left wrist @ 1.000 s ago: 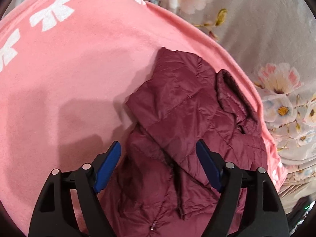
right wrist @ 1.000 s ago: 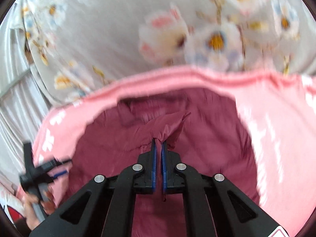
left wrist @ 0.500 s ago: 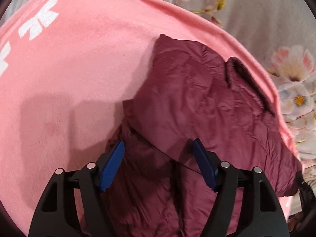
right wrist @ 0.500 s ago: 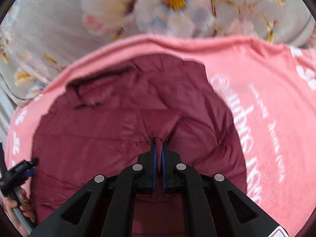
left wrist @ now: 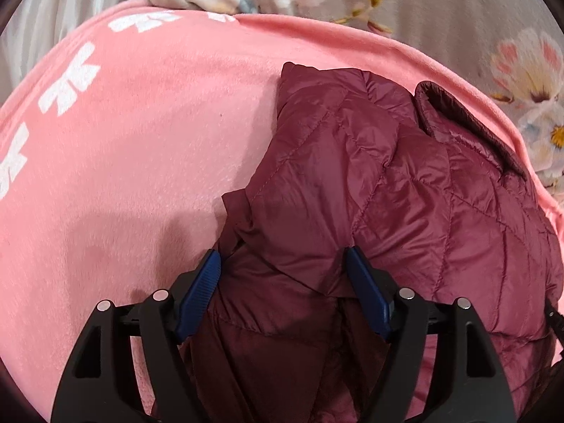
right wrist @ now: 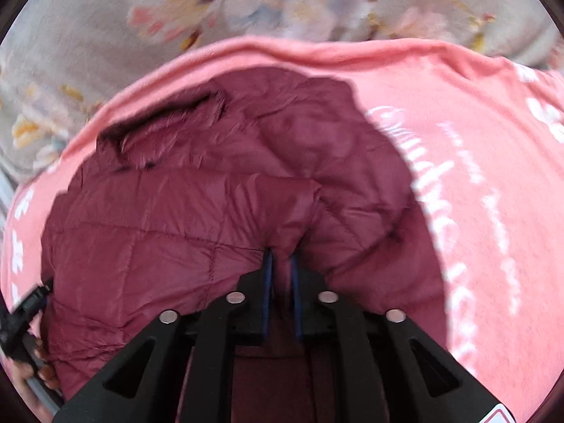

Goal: Fold large clothes

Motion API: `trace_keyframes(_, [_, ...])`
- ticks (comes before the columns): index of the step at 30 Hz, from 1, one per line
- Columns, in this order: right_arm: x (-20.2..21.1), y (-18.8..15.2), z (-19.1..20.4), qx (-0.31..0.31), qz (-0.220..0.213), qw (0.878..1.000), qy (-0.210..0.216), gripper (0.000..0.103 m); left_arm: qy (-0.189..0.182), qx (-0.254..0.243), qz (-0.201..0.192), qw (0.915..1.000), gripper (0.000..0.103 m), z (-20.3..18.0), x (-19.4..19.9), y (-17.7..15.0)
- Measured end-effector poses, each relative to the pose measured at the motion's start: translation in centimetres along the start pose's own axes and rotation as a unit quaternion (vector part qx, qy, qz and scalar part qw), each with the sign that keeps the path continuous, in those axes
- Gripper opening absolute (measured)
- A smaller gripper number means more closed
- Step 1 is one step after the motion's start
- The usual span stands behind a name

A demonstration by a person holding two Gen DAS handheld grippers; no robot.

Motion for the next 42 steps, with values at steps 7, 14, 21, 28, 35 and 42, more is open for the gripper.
trace_keyframes(7, [5.7, -1.5, 6.1, 0.066, -0.029, 0.996, 0.046, 0.018, 0.006, -0.006, -0.001, 1.0000, 0.072, -0.2, 0.0, 0.1])
trace_keyframes(14, [0.7, -6.9, 12.4, 0.139, 0.034, 0.988, 0.061, 0.011, 0.009, -0.002, -0.006, 0.9999, 0.072, -0.1, 0.3, 0.0])
trace_keyframes(21, [-4.0, -9.7, 11.5, 0.122, 0.070, 0.989, 0.052, 0.006, 0.008, -0.003, -0.008, 0.9999, 0.072, 0.0, 0.3, -0.1])
trace_keyframes(28, [-4.0, -10.2, 10.9, 0.112, 0.062, 0.990, 0.063, 0.006, 0.008, -0.004, -0.007, 0.9999, 0.074, 0.0, 0.3, -0.1])
trace_keyframes(35, [-3.6, -10.3, 10.0, 0.094, 0.068, 0.990, 0.076, 0.005, 0.009, -0.005, -0.006, 0.9999, 0.074, 0.0, 0.4, -0.1])
trace_keyframes(42, [-3.6, -10.3, 10.7, 0.113, 0.062, 0.990, 0.058, 0.005, -0.002, 0.003, -0.009, 1.0000, 0.074, 0.2, 0.7, -0.6])
Point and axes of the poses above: each gripper's, at about its wrist camera, not at the fingertips, and x roughly against the way its jaws point, z to its left, y to its top, the point moved 3 cm from there along -x, roughly the way its jaws point, and after that the axes turned 15 degrees about -x, right-handed, at the moved point
